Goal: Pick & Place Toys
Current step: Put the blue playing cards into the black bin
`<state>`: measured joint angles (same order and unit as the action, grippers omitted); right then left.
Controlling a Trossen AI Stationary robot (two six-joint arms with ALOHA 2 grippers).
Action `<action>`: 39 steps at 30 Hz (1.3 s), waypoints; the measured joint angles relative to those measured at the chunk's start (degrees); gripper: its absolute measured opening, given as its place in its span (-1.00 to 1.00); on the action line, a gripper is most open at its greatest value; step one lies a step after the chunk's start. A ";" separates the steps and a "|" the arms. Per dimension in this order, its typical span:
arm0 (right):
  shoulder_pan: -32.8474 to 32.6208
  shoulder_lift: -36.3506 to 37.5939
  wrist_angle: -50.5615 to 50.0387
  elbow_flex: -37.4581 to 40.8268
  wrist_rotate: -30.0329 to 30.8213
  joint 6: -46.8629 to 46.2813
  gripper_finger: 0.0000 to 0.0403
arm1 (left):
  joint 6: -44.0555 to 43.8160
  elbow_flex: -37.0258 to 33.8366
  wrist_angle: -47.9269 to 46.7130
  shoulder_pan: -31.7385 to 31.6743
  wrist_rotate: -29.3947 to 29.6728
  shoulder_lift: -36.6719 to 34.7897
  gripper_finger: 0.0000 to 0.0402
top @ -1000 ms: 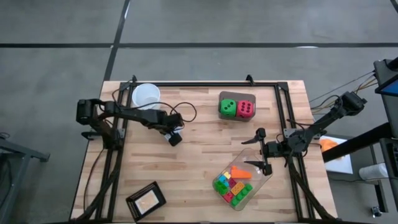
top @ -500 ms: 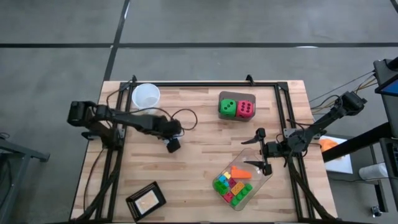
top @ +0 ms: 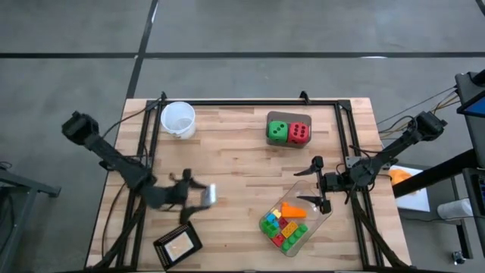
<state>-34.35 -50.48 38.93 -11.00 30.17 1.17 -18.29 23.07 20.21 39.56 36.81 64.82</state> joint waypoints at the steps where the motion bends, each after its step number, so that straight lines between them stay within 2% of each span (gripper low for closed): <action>1: 0.00 0.00 0.01 0.00 0.00 -0.02 0.77 | -2.49 -0.01 -2.05 3.03 0.92 -1.24 0.49; 7: 0.00 0.02 0.01 0.00 0.42 -0.95 0.77 | -21.59 6.56 -23.57 16.66 2.22 -3.80 0.49; 11: 0.00 0.02 0.01 0.00 0.44 -1.25 0.77 | -34.08 14.56 -40.03 21.60 1.88 -1.72 0.49; 14: 0.00 0.02 0.01 0.00 0.46 -1.40 0.77 | -39.32 20.26 -47.07 22.98 -0.42 1.46 0.49; 20: 0.00 0.02 0.01 0.00 0.46 -1.40 0.77 | -43.23 26.91 -48.35 23.03 -6.84 11.68 0.49; 26: 0.00 0.02 -0.01 0.00 0.44 -1.40 0.77 | -51.42 29.26 -52.00 23.03 -11.57 20.15 0.49; 30: 0.00 0.02 -0.01 0.00 0.46 -1.40 0.77 | -55.28 29.09 -53.47 23.03 -12.05 22.49 0.49; 39: 0.00 0.02 -0.01 0.00 0.44 -1.38 0.77 | -56.56 29.09 -56.64 22.59 -14.64 23.84 0.49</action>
<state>-34.35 -50.46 38.92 -11.00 30.61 -0.21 -74.85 52.16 -36.43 62.15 22.17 88.66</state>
